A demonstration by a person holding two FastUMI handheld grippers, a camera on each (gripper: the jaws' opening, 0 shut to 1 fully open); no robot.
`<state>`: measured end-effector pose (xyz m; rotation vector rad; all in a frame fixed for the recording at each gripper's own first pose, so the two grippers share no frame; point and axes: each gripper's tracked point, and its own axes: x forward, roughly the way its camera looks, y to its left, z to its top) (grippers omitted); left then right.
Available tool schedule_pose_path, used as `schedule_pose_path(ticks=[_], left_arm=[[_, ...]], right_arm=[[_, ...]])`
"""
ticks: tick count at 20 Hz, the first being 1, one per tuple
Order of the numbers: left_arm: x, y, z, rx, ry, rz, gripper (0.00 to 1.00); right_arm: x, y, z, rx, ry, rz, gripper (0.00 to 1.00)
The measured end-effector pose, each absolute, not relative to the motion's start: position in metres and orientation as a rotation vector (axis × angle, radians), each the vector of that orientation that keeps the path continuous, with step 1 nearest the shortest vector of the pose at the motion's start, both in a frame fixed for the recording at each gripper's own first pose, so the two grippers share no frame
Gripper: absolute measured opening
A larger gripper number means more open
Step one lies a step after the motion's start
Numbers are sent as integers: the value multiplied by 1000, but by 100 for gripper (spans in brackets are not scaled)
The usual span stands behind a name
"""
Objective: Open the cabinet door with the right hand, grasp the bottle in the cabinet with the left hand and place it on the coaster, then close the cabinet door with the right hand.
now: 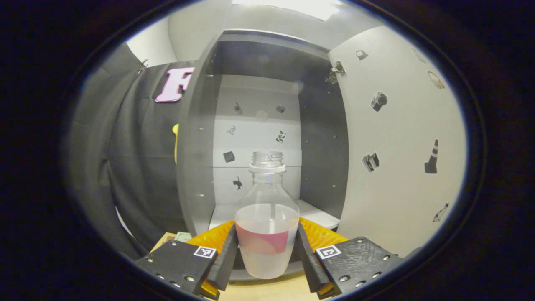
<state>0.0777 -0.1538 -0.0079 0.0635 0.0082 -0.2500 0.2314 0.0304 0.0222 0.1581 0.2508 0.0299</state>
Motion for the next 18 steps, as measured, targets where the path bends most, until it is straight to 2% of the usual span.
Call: schedule_pose_path(ticks=[4,5,6,7,9,10,11,12,18], left_arm=[[30,-115,-30,75,17,-181,70],[20,-105,-36,75,18,-160,70],[10,-95,-42,74,14,-140,71],[3,-85,-49,71,12,-117,70],[-12,-62,-71,76,17,-51,71],[-19,-52,-84,76,22,-20,72],[-27,-45,-97,71,30,4,70],[-33,-40,-114,67,38,24,70],[-58,-30,-216,113,128,63,74]], right_arm=[[212,44,19,141,264,65,96],[207,47,20,142,264,73,89],[204,49,22,143,260,78,89],[201,51,24,143,257,79,96],[197,52,25,141,250,75,96],[193,52,25,136,249,72,89],[189,54,25,134,243,69,89],[185,55,25,133,240,68,96],[179,46,20,123,249,39,96]])
